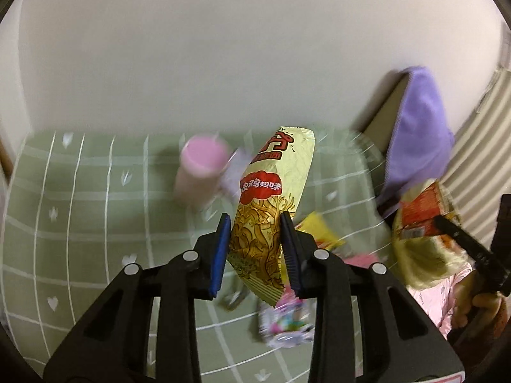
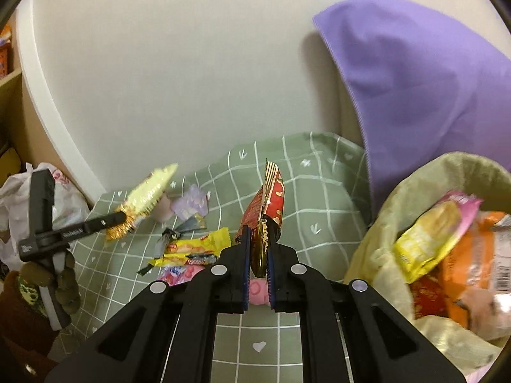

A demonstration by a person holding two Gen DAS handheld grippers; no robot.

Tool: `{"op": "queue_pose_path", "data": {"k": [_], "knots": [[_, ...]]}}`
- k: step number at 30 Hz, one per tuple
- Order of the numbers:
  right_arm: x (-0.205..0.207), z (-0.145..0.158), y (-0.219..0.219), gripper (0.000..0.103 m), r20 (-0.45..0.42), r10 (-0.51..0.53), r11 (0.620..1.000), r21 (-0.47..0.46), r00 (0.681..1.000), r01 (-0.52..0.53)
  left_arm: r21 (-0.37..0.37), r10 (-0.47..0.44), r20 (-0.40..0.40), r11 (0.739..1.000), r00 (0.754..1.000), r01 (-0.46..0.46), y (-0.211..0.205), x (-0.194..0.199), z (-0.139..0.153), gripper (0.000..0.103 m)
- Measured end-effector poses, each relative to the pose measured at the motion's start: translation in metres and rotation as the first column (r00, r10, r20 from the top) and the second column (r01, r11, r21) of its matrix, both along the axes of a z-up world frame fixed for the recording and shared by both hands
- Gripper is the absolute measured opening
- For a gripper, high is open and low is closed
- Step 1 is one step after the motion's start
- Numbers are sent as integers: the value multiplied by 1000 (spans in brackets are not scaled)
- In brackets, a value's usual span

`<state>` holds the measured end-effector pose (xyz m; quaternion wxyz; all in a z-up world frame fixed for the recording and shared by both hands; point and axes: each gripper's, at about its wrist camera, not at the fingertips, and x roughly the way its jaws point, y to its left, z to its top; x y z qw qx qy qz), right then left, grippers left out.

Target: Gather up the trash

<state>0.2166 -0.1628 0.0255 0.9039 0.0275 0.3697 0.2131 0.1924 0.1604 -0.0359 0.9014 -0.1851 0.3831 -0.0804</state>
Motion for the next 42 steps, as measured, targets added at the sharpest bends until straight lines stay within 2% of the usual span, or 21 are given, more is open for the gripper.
{"op": "queue_pose_path", "data": {"k": [2, 6, 9, 12, 17, 21, 23, 27, 30, 33, 36, 39, 42], "knots": [[-5, 9, -5, 10, 30, -8, 1000, -3, 1000, 8, 5, -40, 62, 999, 997, 40, -11, 3, 26, 30], [-18, 36, -19, 10, 106, -45, 999, -4, 993, 46, 15, -133, 138, 991, 982, 132, -39, 13, 62, 30], [-28, 52, -34, 10, 155, -82, 996, -22, 985, 87, 24, -230, 181, 973, 956, 230, -68, 23, 82, 31], [-42, 71, -55, 10, 210, -141, 987, -44, 967, 154, 44, -332, 214, 943, 919, 330, -104, 31, 97, 31], [-69, 100, -99, 10, 301, -261, 951, -81, 917, 297, 45, -483, 241, 872, 842, 487, -161, 40, 113, 31], [-87, 115, -142, 10, 327, -362, 909, -87, 873, 409, 53, -607, 207, 790, 767, 611, -213, 48, 110, 31], [-94, 117, -159, 10, 319, -391, 897, -80, 863, 435, 48, -662, 171, 745, 730, 665, -243, 54, 100, 31], [-94, 107, -178, 10, 268, -412, 892, -77, 871, 446, 46, -722, 97, 691, 685, 722, -287, 59, 76, 31], [-81, 91, -185, 10, 215, -403, 899, -92, 890, 429, 84, -745, 32, 666, 666, 741, -315, 64, 58, 31], [-65, 63, -191, 10, 135, -395, 910, -82, 909, 408, 114, -747, -46, 656, 663, 746, -340, 84, 40, 31], [-47, 32, -193, 10, 62, -391, 914, -90, 918, 395, 143, -739, -89, 654, 668, 743, -352, 89, 28, 31], [-27, 6, -199, 10, 2, -381, 920, -99, 925, 379, 137, -729, -112, 661, 675, 738, -360, 99, 19, 31], [-9, -10, -202, 10, -33, -369, 925, -107, 929, 363, 150, -716, -134, 669, 686, 728, -364, 108, 13, 31]]}}
